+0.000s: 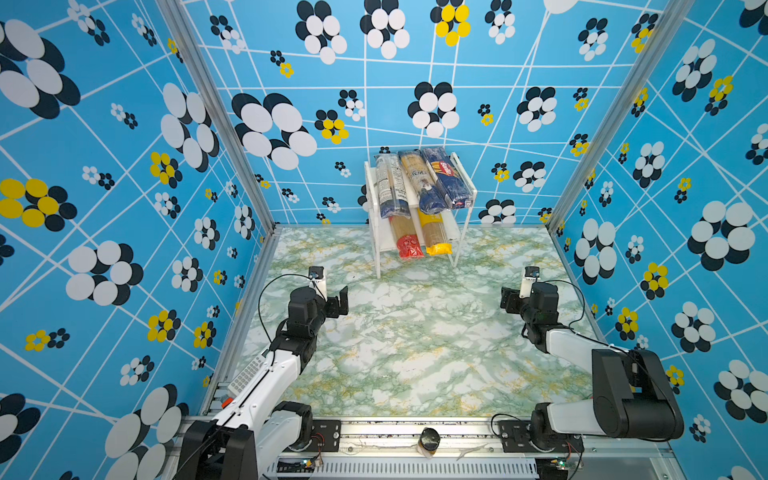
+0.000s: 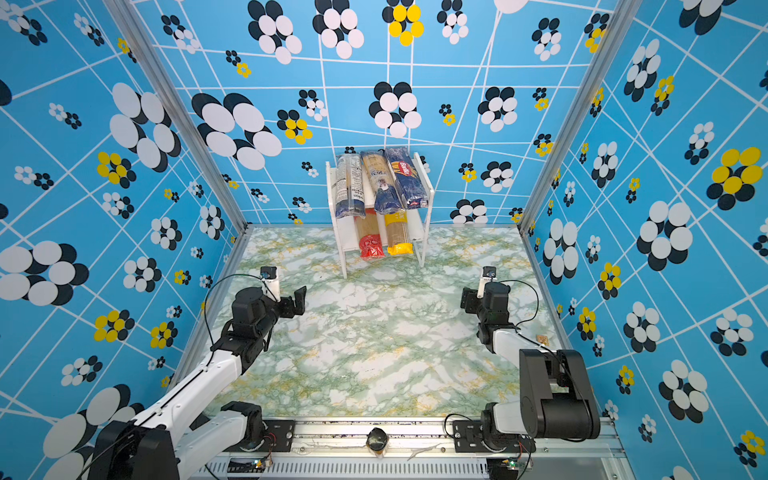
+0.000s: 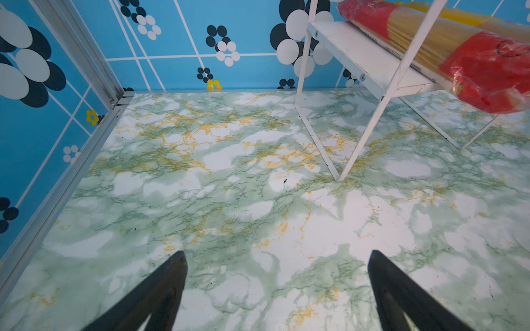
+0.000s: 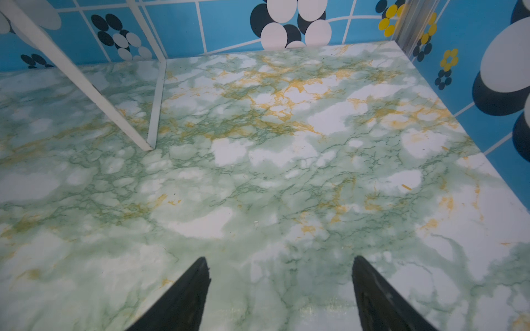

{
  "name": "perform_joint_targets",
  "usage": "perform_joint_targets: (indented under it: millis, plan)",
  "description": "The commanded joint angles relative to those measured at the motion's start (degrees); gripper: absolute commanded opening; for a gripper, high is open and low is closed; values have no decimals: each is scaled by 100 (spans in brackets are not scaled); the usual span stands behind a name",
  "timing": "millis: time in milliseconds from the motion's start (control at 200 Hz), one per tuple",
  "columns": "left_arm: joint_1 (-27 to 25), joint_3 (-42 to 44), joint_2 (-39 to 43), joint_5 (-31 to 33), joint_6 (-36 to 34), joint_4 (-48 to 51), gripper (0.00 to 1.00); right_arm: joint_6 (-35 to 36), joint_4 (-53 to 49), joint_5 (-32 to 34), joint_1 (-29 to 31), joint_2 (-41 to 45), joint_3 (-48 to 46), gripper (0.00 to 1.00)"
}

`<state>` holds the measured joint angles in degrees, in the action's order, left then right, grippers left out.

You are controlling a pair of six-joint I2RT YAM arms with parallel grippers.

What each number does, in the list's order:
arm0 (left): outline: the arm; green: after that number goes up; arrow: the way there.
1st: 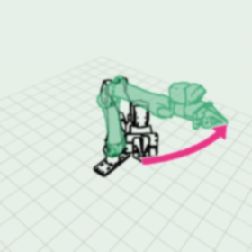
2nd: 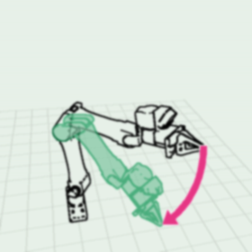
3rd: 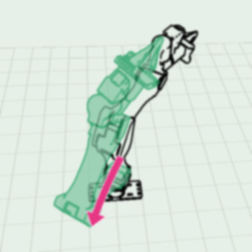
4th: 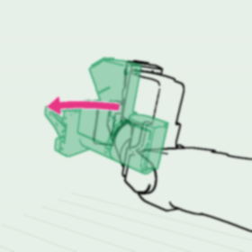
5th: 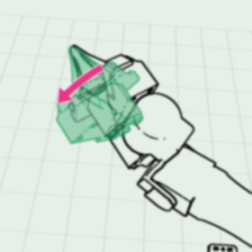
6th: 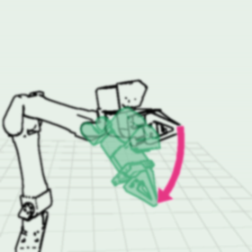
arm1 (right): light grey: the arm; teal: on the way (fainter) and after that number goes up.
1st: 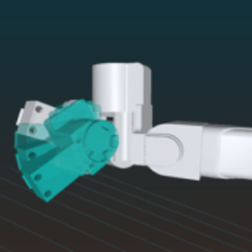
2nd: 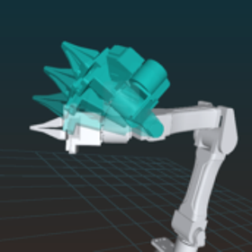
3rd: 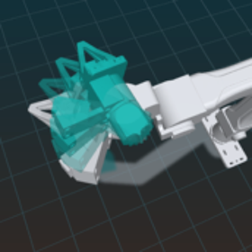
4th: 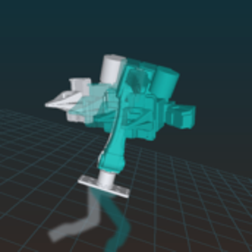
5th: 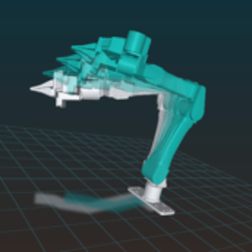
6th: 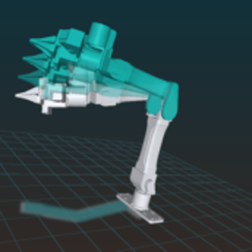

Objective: Place and organize the pasta boxes and bags onto the shelf

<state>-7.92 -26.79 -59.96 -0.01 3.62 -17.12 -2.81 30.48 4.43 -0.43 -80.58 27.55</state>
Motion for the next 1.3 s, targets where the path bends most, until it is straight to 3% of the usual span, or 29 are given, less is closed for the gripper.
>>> perform_joint_targets:
  millis: [0, 160, 310, 560, 950, 1215, 1295]
  plan:
    - [164, 203, -254, -66, -83, -737, 99, -141, 918, 386, -28, -182, -189, 81]
    - [266, 310, -563, -147, -117, -1003, 99, -112, 1944, 350, -32, -700, -474, 81]
    - [357, 500, -797, -123, -161, -1496, 99, -53, 2208, 236, -23, -776, -608, 83]
    - [487, 513, -1510, -78, -300, -2002, 99, -36, 2209, 192, -20, -783, -611, 86]
    - [649, 623, -2878, -147, -453, -3826, 99, -37, 2225, 197, -19, -784, -618, 88]
    - [660, 453, -2855, -1, -371, -3426, 99, -42, 2221, 197, -21, -791, -611, 91]
    - [662, 451, -2860, -6, -371, -3438, 99, -35, 2165, 194, -21, -784, -584, 99]
